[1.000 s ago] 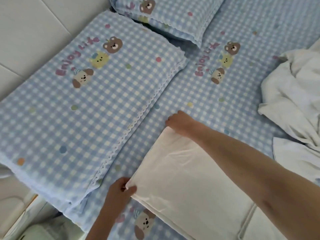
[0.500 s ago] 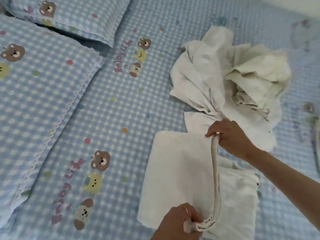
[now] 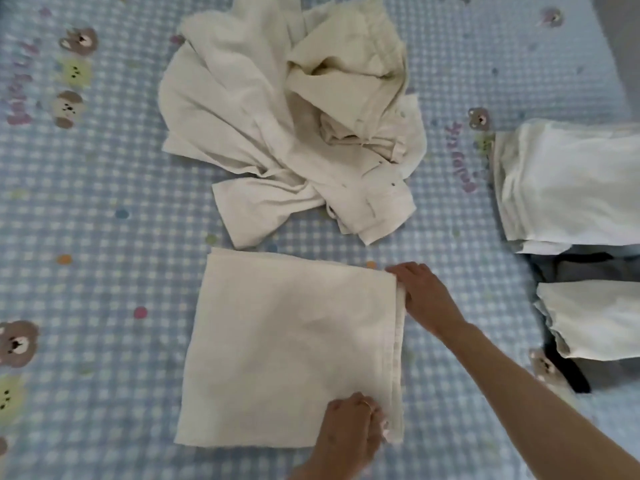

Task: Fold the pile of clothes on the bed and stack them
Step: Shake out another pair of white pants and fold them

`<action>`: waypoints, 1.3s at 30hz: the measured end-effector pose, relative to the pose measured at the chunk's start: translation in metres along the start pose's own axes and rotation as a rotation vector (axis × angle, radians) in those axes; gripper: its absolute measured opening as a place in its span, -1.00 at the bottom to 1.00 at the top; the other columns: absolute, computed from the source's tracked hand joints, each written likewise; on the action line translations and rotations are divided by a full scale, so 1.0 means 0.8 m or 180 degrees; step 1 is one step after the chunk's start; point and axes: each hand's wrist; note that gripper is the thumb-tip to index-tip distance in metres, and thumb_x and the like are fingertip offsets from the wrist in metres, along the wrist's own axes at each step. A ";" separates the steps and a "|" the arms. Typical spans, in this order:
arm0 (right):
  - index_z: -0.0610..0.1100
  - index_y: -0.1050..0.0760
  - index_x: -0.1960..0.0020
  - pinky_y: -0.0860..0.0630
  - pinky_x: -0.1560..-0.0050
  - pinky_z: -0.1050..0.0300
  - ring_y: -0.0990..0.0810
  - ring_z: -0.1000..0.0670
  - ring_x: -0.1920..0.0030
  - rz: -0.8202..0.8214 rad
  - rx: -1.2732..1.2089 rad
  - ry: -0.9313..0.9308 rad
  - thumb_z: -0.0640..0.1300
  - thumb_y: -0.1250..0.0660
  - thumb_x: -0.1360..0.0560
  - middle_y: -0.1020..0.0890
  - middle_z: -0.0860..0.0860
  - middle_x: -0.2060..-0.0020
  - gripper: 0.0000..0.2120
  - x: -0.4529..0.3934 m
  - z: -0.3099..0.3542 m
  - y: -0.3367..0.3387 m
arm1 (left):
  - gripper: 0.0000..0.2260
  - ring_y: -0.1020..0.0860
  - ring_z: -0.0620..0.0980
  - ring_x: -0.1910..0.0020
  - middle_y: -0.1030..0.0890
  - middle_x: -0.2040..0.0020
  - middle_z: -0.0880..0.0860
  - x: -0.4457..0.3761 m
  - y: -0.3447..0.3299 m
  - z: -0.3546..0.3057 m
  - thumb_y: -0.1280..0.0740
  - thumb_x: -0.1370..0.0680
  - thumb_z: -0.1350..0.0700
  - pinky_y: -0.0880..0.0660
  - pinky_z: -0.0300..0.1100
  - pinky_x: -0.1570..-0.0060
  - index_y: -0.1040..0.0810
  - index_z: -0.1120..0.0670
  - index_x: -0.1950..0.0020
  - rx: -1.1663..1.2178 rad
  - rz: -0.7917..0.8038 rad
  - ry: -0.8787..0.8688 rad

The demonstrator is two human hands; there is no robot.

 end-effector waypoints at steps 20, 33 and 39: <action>-0.26 -0.42 0.26 -0.35 0.28 0.03 -0.40 -0.02 0.33 -0.0795 -0.2504 -0.2443 -0.03 -0.32 -0.53 -0.47 -0.05 0.40 -0.67 0.100 0.069 -0.050 | -0.94 -0.59 -0.04 0.24 -0.65 0.22 0.02 0.046 0.182 0.181 -0.39 -0.50 0.18 -0.46 -0.30 0.36 -0.54 0.08 0.16 0.1891 -0.2233 0.1798; -0.25 -0.45 0.01 -0.49 0.21 0.00 -0.56 -0.14 0.18 -0.1489 -0.2231 -0.2099 -0.04 -0.24 -0.58 -0.57 -0.23 0.17 -0.75 0.094 -0.341 0.279 | -0.86 -0.57 0.15 0.01 -0.59 0.07 0.19 -0.268 0.083 -0.241 -0.34 -0.52 0.25 -0.43 -0.08 0.11 -0.54 0.23 -0.07 0.2361 -0.2179 0.0845; -0.39 -0.40 0.02 -0.44 0.16 -0.04 -0.45 -0.07 0.17 -0.1843 -0.2006 -0.1929 -0.12 -0.27 -0.57 -0.49 -0.17 0.19 -0.71 -0.001 -0.553 0.391 | -0.95 -0.58 0.10 0.18 -0.64 0.09 0.22 -0.465 0.055 -0.382 -0.32 -0.54 0.22 -0.46 -0.08 0.21 -0.55 0.19 0.06 0.2820 -0.2187 0.0609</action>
Point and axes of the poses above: each hand's wrist, its own x-axis away from the middle knuckle, its own y-axis out of the back of the hand, z = x × y
